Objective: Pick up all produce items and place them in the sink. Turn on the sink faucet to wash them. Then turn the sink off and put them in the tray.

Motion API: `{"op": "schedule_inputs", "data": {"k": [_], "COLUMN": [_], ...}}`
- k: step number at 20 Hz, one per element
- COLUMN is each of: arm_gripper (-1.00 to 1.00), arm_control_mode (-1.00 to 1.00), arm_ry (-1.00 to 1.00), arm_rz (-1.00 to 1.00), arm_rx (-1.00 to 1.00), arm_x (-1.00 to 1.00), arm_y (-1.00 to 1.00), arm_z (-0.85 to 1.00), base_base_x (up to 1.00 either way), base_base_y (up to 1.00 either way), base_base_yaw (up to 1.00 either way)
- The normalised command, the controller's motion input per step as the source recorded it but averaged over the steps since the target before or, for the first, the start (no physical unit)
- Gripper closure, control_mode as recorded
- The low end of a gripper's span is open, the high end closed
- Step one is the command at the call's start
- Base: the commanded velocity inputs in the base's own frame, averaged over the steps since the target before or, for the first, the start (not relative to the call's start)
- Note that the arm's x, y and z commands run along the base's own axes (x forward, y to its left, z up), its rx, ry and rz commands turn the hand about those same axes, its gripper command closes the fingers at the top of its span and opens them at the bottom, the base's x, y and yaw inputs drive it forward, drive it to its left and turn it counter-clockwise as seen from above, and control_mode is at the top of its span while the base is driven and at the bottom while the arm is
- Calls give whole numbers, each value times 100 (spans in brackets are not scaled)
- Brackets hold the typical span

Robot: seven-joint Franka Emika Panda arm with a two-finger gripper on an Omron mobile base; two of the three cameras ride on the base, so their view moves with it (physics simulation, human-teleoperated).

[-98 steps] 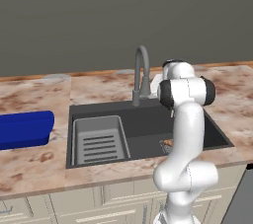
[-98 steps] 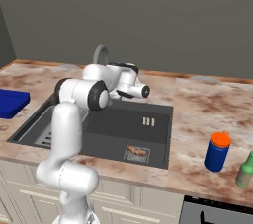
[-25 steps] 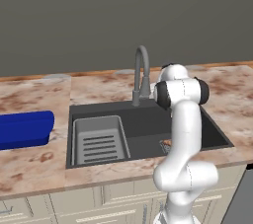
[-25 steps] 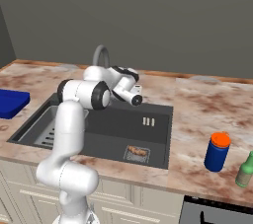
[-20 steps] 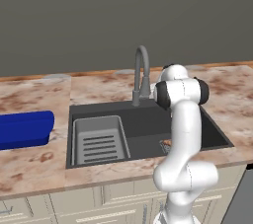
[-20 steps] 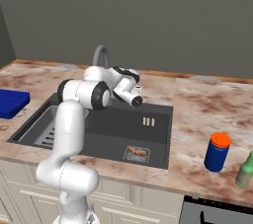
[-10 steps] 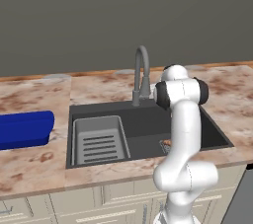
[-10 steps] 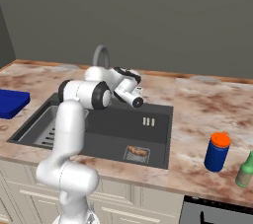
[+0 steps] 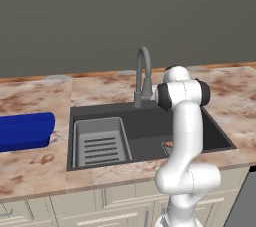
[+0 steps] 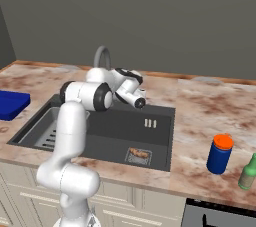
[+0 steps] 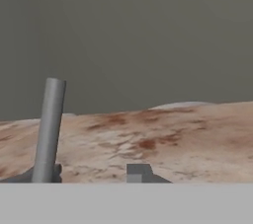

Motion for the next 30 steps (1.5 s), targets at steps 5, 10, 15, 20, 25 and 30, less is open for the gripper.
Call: {"op": "schedule_inputs", "data": {"k": [5,10,15,20,25,30], "arm_gripper": [100,100,100,100,100,100], "arm_control_mode": [-100,-100,-100,-100,-100,-100], "arm_ry": [3,3,4,6,5,-1], "arm_rz": [0,-1,-1,-2,-1,2], "arm_rx": [1,2,3,3,1,0], "arm_x": [0,0,0,0,0,0], "arm_y": [-62,-64,-62,-60,-37,-1], "arm_z": [-33,-35,-37,-37,-21,0], "base_base_x": [0,0,0,0,0,0], "base_base_y": [0,0,0,0,0,0], "base_base_yaw": [0,0,0,0,0,0]}}
